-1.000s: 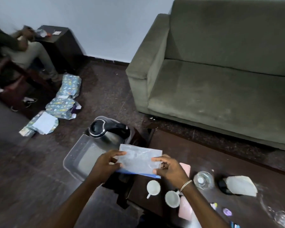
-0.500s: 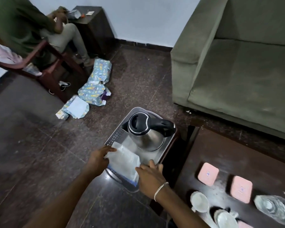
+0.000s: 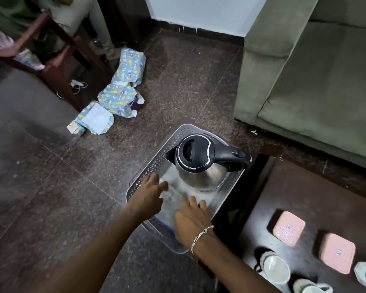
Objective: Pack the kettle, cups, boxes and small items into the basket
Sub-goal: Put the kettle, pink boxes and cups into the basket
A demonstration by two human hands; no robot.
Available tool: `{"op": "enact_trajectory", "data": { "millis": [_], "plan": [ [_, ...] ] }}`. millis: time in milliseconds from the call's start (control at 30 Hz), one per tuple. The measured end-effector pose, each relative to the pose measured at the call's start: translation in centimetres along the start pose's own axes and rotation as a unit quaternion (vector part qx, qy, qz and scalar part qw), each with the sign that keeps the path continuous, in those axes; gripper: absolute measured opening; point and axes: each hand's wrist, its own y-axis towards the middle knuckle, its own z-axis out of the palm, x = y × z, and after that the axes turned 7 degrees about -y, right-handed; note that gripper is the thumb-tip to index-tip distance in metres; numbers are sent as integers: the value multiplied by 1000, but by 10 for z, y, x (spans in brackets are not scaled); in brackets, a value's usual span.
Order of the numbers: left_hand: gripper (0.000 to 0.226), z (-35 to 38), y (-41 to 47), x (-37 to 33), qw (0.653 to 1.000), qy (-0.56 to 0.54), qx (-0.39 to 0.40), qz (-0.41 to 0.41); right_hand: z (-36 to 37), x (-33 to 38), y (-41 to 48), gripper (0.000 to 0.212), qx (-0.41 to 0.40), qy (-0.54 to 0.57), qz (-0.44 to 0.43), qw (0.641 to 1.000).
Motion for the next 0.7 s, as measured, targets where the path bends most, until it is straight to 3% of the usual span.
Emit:
{"op": "enact_trajectory", "data": {
  "millis": [67,233,400,700],
  "plan": [
    [49,1,8,-4,997,-35,59,32,0,-1,12,28,-9,35,-44,998],
    [79,12,14,2,991,17,127,37,5,-11,29,35,86,42,-83,992],
    [96,15,13,10,993,12,107,47,1,-14,20,29,163,13,-83,983],
    [103,15,8,7,992,45,117,1,2,-13,2,34,173,-39,-70,982]
  ]
}}
